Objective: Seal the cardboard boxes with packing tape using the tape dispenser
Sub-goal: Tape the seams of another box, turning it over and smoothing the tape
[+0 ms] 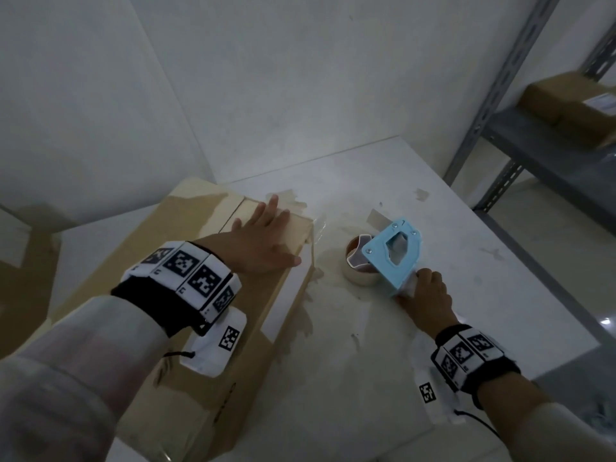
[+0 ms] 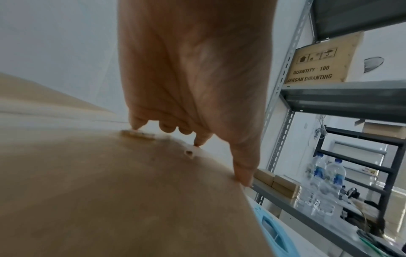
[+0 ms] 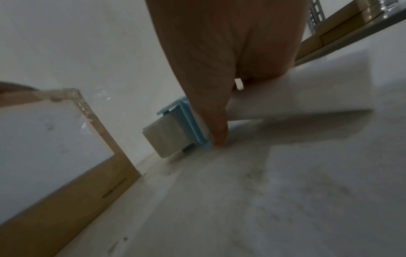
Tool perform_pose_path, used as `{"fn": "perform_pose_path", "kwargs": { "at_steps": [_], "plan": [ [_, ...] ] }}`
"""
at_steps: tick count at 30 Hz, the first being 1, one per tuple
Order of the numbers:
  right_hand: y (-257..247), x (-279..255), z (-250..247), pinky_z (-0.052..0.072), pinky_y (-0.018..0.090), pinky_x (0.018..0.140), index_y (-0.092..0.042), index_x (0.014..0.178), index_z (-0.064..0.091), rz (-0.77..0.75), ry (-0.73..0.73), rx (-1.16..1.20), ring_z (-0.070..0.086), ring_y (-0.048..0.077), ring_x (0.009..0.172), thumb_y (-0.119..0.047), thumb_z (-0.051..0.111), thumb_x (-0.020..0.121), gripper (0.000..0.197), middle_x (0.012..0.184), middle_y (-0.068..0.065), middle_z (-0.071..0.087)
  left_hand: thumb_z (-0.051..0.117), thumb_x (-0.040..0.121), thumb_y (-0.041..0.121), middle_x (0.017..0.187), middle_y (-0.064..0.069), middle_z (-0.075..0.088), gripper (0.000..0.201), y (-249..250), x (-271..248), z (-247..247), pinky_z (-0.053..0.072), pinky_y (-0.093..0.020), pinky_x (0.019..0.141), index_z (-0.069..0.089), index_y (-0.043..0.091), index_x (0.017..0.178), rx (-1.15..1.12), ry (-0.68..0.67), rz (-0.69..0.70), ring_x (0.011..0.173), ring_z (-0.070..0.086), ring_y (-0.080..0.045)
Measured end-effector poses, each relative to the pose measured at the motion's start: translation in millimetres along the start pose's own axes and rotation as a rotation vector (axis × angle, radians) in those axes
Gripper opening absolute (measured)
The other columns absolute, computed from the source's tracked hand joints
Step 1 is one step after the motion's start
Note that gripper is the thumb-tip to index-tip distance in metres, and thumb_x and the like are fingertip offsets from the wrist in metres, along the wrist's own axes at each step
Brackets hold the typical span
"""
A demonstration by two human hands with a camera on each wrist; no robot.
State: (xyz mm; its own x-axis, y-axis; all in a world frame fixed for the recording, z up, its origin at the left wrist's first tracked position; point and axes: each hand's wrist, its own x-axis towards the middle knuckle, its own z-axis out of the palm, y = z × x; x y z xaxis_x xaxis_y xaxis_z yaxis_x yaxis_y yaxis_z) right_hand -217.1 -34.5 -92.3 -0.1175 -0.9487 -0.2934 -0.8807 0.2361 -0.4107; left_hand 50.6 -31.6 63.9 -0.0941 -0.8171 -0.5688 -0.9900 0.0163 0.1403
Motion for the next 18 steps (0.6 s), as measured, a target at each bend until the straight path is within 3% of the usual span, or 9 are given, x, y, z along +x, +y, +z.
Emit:
{"fn": "perform_pose_path", "kwargs": {
  "at_steps": [4,6,9,12,14,16,18],
  "plan": [
    [2,-8,-14,0.041,0.041,0.091,0.001,0.124,0.034,0.024,-0.120,-0.135,0.046,0.035,0.112,-0.016,0.068,0.075,0.062,0.125,0.021,0.040,0.036,0.091,0.054,0.155,0.005,-0.022,0.077,-17,-9,-8,-0.001,-0.048,0.116,-0.006,0.023,0.148,-0.026,-0.024,0.015,0.144,-0.016,-0.015],
    [-3,-14,-26,0.040,0.040,0.092,0.002,0.125,0.033,0.049,-0.102,-0.174,0.046,0.036,0.114,-0.018,0.065,0.078,0.061,0.127,0.021,0.039,0.035,0.090,0.056,0.155,0.005,-0.021,0.077,-27,-10,-9,-0.001,-0.048,0.116,-0.005,0.025,0.148,-0.024,-0.020,0.004,0.144,-0.014,-0.014],
    [-29,-20,-42,0.036,0.041,0.098,0.003,0.129,0.032,-0.012,0.033,-0.031,0.039,0.035,0.122,-0.013,0.061,0.080,0.059,0.134,0.022,0.035,0.034,0.089,0.058,0.155,0.004,-0.021,0.078,-38,-6,-8,0.001,-0.050,0.116,-0.007,0.027,0.147,0.006,-0.026,0.014,0.144,-0.015,-0.015],
    [-73,-34,-44,0.035,0.037,0.102,-0.004,0.133,0.034,-0.237,0.123,0.243,0.036,0.028,0.127,-0.014,0.056,0.086,0.053,0.140,0.013,0.035,0.033,0.088,0.060,0.153,0.005,-0.027,0.079,-39,-3,-5,-0.001,-0.053,0.115,-0.007,0.028,0.147,0.064,-0.007,0.026,0.143,-0.019,-0.017],
    [-104,-51,-38,0.032,0.030,0.101,-0.014,0.139,0.028,-0.347,0.027,0.367,0.037,0.018,0.123,-0.029,0.046,0.093,0.052,0.136,0.000,0.036,0.033,0.087,0.062,0.153,0.005,-0.028,0.081,-39,-1,-4,-0.003,-0.055,0.115,-0.009,0.027,0.147,0.092,-0.004,0.043,0.142,-0.022,-0.017],
    [-131,-62,-27,0.017,0.027,0.110,-0.021,0.145,0.011,-0.407,-0.124,0.439,0.027,0.012,0.128,-0.041,0.036,0.093,0.061,0.137,0.000,0.031,0.030,0.086,0.064,0.153,0.006,-0.028,0.083,-40,0,-4,-0.004,-0.056,0.115,-0.014,0.027,0.146,0.108,-0.024,0.050,0.142,-0.021,-0.017],
    [-151,-66,-13,0.005,0.019,0.108,-0.024,0.145,-0.005,-0.412,-0.220,0.568,0.008,0.007,0.138,-0.048,0.031,0.088,0.071,0.155,-0.001,0.011,0.028,0.086,0.065,0.152,0.006,-0.029,0.084,-43,3,-3,-0.003,-0.056,0.114,-0.017,0.028,0.145,0.127,-0.032,0.050,0.143,-0.020,-0.017]
  ]
}}
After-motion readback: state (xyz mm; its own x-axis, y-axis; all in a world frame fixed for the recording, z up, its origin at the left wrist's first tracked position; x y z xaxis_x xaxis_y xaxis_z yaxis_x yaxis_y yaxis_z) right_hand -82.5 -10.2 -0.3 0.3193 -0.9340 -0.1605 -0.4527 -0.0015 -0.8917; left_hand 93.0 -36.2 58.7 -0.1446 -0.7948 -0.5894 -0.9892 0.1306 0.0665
